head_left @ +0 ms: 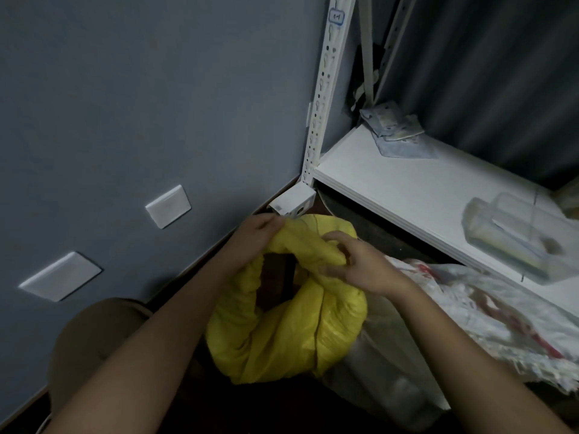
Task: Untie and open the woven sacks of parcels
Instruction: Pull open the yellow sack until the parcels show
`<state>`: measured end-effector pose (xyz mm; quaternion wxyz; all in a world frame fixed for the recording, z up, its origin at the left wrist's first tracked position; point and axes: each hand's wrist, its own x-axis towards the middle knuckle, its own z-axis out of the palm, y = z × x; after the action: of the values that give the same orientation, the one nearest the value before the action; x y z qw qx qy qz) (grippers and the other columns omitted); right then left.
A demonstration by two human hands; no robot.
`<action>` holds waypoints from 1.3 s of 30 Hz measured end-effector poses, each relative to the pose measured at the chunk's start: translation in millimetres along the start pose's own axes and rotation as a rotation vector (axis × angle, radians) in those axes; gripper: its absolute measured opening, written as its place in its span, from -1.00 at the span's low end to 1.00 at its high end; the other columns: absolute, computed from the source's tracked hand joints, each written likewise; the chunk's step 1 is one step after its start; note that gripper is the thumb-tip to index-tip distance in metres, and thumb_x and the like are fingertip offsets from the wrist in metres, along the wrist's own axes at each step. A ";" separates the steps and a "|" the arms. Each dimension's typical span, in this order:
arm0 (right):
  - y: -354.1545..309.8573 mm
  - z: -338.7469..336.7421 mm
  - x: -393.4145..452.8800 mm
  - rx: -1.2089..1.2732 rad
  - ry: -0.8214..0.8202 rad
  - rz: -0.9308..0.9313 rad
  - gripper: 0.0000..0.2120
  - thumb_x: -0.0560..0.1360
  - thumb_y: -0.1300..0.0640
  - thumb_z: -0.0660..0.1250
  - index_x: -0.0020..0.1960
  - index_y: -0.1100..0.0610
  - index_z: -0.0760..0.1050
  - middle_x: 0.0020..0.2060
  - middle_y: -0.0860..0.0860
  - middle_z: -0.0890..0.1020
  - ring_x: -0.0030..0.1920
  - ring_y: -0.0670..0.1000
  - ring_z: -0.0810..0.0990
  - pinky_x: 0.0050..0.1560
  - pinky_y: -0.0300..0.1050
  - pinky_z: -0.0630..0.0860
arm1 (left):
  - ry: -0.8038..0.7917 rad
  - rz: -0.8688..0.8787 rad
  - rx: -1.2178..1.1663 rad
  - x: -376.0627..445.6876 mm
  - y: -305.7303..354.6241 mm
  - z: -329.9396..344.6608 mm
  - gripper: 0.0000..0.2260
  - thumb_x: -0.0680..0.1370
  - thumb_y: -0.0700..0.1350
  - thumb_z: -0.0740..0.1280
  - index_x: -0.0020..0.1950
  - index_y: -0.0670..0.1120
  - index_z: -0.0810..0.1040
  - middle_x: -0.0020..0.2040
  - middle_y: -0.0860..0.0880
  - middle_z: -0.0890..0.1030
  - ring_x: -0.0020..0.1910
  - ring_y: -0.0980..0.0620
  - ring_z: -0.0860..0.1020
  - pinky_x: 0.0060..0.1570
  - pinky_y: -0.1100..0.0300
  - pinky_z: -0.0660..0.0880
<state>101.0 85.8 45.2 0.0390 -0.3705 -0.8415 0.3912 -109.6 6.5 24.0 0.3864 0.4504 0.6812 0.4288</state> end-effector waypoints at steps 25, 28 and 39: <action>-24.2 7.2 31.3 1.313 0.270 0.434 -0.86 0.55 0.35 0.22 -0.11 0.18 0.49 -0.29 0.13 0.58 -0.33 0.04 0.58 -0.28 -0.11 0.59 | -0.059 -0.005 0.701 31.0 14.1 -23.3 -0.53 0.61 0.14 0.15 0.46 -0.01 0.29 0.36 -0.08 0.41 0.33 -0.08 0.39 0.13 0.15 0.31; -26.2 -9.2 35.9 1.353 0.161 0.490 -0.80 0.55 0.34 0.13 -0.20 0.20 0.43 -0.37 0.14 0.51 -0.45 0.04 0.54 -0.46 -0.19 0.54 | -0.100 0.351 0.671 25.4 15.8 -1.8 -0.43 0.55 0.27 0.10 0.51 0.10 0.16 0.45 -0.02 0.28 0.35 -0.04 0.37 0.24 0.07 0.36; -5.2 -9.5 13.1 0.410 0.480 0.060 -0.87 0.47 0.08 0.43 -0.26 -0.01 0.59 -0.30 -0.08 0.63 -0.26 -0.15 0.55 -0.20 -0.26 0.40 | -0.262 0.164 0.501 65.9 24.5 -1.6 -0.74 0.53 0.17 0.25 -0.25 0.06 0.56 -0.30 0.07 0.55 -0.22 0.00 0.51 -0.20 0.11 0.38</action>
<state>91.9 98.2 52.4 0.2990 -0.4611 -0.7006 0.4551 -123.7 73.9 38.2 0.3119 0.6368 0.6715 0.2153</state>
